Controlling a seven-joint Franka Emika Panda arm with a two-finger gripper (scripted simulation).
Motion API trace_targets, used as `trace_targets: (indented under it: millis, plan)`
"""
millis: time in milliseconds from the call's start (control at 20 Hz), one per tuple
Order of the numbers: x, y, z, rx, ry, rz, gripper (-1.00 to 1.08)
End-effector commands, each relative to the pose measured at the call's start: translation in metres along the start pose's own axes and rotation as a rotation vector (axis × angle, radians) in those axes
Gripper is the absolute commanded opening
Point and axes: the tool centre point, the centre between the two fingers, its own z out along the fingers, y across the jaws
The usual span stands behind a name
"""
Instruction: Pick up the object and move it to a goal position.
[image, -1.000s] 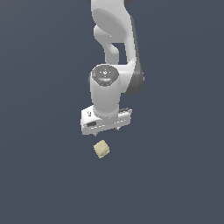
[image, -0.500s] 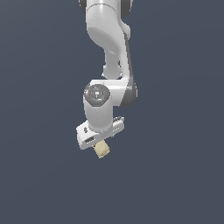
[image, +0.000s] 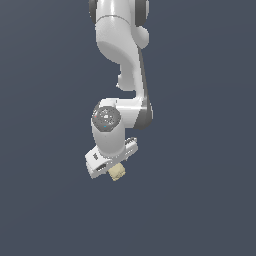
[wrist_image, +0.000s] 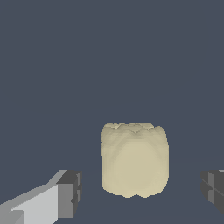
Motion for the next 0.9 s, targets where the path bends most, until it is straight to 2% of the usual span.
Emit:
trace_targets:
  millis: [0,300,850]
  plan:
    - [0.001,0.001,0.002,0.001,0.001,-0.01,1.0]
    - [0.0,0.001,0.008,0.001,0.0,-0.007,1.0]
    - [0.0,0.0,0.053,0.001,0.001,-0.011,1.0]
